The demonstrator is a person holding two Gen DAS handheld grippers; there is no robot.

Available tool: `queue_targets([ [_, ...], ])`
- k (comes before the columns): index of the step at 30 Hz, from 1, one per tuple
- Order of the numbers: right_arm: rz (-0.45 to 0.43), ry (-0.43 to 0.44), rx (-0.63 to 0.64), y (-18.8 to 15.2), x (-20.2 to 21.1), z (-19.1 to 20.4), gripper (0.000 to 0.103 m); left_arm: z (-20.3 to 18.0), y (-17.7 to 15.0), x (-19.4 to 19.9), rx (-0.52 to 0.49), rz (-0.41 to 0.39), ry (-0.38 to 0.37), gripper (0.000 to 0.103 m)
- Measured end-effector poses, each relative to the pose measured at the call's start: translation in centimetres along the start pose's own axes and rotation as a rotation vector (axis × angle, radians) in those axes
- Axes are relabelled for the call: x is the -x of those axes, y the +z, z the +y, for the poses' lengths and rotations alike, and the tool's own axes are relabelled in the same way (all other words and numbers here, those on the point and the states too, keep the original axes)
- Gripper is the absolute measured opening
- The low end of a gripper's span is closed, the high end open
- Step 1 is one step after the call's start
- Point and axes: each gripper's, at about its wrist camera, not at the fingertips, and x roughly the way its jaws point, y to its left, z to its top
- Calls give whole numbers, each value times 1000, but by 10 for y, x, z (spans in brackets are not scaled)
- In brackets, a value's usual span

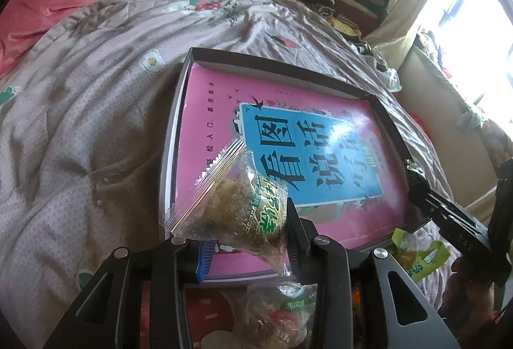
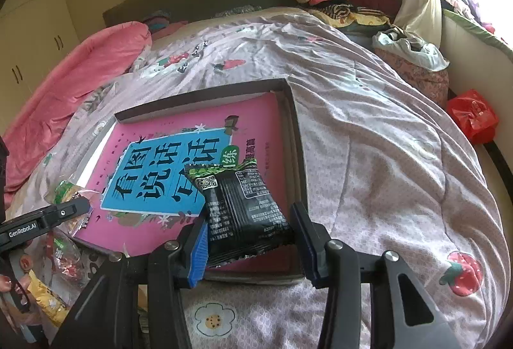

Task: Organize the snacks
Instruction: 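Lower black bag into tray and open right gripper while left gripper releases cookie bag there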

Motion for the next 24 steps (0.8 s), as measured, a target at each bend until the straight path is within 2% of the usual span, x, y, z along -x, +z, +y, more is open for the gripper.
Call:
queue_targets([
  [10,8,-4,14,1,-5,6,48,-6,-3,-3,-48,0,42,39],
  [24,14,-5,14,1,-8,8,49,-9,-5,-4,-55,-5,43,40],
])
